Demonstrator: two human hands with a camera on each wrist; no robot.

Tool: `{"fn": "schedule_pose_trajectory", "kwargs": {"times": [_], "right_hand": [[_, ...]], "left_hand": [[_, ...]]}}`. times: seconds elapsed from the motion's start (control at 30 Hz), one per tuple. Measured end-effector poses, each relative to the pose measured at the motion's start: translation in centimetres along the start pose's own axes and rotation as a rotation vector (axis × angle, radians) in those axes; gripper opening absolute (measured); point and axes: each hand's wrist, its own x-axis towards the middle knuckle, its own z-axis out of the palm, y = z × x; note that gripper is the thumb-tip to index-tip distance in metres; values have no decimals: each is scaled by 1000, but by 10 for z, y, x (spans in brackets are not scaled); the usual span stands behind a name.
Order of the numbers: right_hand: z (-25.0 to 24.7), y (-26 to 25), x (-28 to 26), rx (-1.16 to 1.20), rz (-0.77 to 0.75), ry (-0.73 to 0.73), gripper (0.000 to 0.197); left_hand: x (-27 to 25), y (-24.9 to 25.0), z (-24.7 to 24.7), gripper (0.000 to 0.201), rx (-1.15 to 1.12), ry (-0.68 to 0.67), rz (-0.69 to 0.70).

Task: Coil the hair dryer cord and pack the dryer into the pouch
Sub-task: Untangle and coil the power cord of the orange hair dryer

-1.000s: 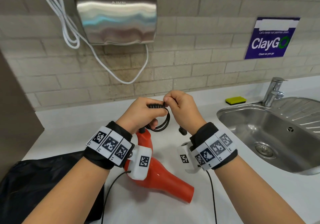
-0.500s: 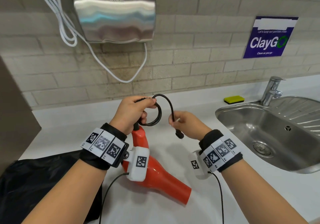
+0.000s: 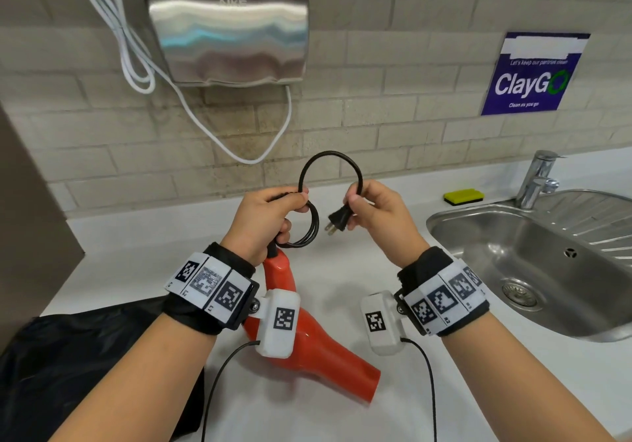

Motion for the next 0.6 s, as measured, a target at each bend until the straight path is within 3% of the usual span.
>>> {"fn": "schedule_pose_trajectory", "kwargs": {"times": [0.17, 0.33, 0.47, 0.6], "right_hand": [[17, 0, -9, 46, -39, -161, 24], [33, 9, -17, -338, -237, -9, 29], [41, 15, -13, -376, -251, 133, 46], [45, 19, -3, -286, -161, 40, 41]], "left_hand": [[-2, 1, 4, 7, -11, -34, -2], [-4, 1, 6, 18, 18, -88, -1], [-7, 3, 8, 14, -2, -159, -20], [-8, 2, 5, 24, -11, -257, -7]]}}
